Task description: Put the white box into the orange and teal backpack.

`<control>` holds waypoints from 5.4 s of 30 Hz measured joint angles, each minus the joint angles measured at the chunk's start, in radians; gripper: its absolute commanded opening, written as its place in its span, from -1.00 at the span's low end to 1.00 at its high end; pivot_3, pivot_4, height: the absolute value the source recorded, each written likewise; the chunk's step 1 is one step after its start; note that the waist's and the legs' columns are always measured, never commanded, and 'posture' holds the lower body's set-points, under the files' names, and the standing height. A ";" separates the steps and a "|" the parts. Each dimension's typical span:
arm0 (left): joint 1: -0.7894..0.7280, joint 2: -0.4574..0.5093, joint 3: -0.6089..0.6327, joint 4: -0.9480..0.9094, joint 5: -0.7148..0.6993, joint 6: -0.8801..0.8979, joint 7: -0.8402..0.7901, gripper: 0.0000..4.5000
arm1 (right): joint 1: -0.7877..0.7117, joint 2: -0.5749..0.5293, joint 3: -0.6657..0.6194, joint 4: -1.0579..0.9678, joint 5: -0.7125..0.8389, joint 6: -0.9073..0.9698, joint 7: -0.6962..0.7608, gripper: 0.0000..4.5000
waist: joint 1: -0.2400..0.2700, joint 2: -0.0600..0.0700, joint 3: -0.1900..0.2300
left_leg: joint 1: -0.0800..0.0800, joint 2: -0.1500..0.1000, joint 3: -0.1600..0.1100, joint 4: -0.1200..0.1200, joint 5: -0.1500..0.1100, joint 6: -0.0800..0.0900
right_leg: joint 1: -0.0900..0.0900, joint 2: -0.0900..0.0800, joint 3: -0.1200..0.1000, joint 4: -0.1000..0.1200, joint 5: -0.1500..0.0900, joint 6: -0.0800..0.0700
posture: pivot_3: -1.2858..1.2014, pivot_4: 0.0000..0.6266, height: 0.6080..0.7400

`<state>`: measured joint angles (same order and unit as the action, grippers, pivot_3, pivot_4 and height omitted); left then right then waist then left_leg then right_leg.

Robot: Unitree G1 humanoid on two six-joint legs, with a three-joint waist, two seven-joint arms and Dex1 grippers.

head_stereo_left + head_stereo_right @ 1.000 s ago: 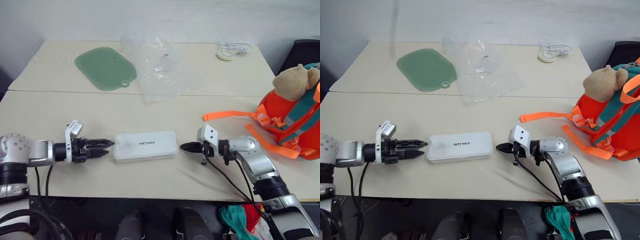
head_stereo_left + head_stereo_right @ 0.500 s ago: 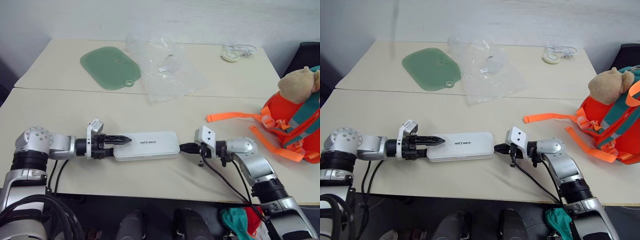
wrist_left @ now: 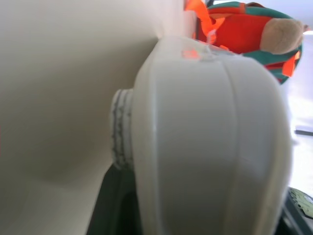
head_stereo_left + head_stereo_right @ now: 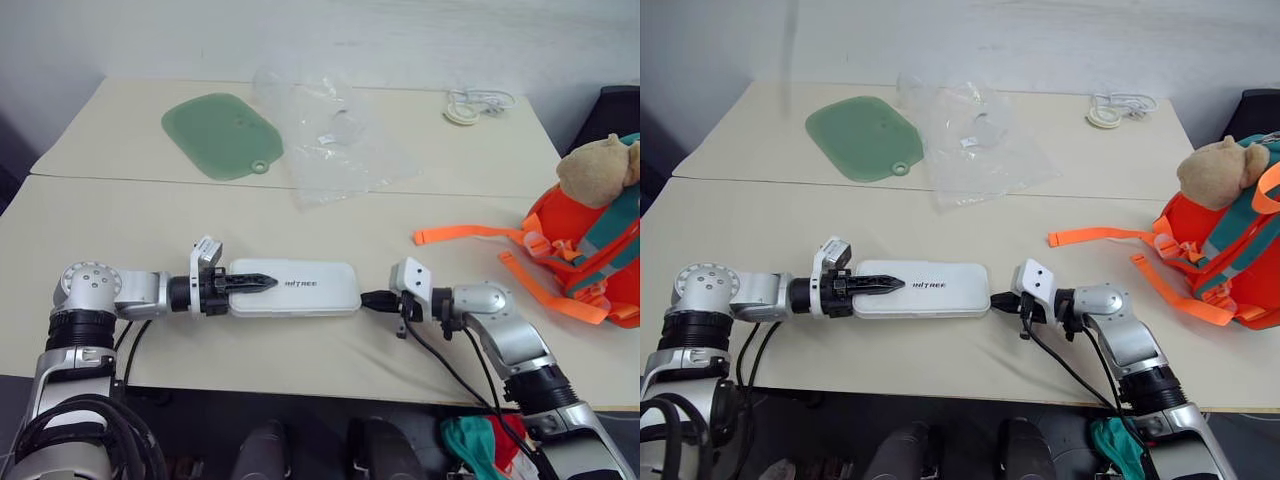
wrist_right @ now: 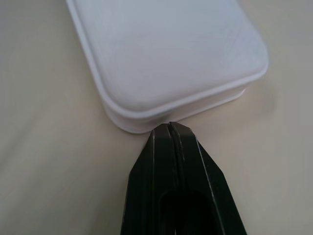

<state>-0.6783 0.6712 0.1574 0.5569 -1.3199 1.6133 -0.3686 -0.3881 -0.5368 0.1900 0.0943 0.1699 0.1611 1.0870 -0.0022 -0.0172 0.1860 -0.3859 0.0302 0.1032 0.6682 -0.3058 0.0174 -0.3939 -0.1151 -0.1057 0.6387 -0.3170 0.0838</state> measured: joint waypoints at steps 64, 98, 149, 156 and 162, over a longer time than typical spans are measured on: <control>0.661 0.011 0.493 -0.664 0.333 -0.857 -0.458 -0.48 | -0.213 0.075 -0.222 -0.153 0.552 0.330 -0.007 -0.69 | -0.051 0.007 -0.003 | 0.011 0.004 0.014 -0.020 0.000 -0.001 | -0.003 0.001 0.013 -0.006 0.000 -0.001 | 0.03 -0.52 1.00; 0.584 0.108 0.410 -0.882 0.258 -0.932 -0.475 -0.48 | -0.125 -0.063 -0.192 -0.324 0.670 0.555 0.083 -0.70 | -0.024 0.004 -0.003 | 0.010 0.002 0.013 -0.017 -0.005 0.002 | -0.002 0.000 0.012 -0.012 0.001 -0.001 | 0.03 -0.52 1.00; 0.067 0.104 0.088 -0.775 0.534 -0.898 -0.766 1.00 | -0.094 0.011 -0.175 -0.298 0.595 0.469 0.028 -0.70 | 0.002 0.002 -0.001 | -0.006 0.000 0.013 0.000 -0.003 0.008 | -0.012 0.001 0.006 -0.003 0.005 0.007 | 0.03 -0.52 1.00; 0.070 0.001 -0.026 -0.873 0.526 -0.885 -0.643 0.92 | -0.112 0.023 -0.157 -0.278 0.576 0.468 0.032 -0.70 | -0.004 0.002 -0.001 | -0.005 0.000 0.015 -0.001 -0.003 0.008 | -0.012 0.002 0.005 -0.003 0.005 0.007 | 0.03 -0.52 1.00; 0.106 -0.045 -0.034 -0.859 0.560 -0.939 -0.599 0.25 | -0.117 0.039 -0.156 -0.269 0.561 0.451 0.030 -0.70 | -0.001 0.002 -0.001 | -0.005 0.000 0.015 -0.001 -0.003 0.008 | -0.012 0.002 0.005 -0.003 0.005 0.007 | 0.03 -0.52 1.00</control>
<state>-0.5725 0.6262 0.1229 -0.3024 -0.7601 0.6745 -0.9676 -0.5046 -0.4981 0.0342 -0.1747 0.7313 0.6122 1.1174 -0.0031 -0.0154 0.1847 -0.3912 0.0305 0.1177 0.6675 -0.3088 0.0252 -0.4060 -0.1131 -0.1008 0.6360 -0.3125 0.0904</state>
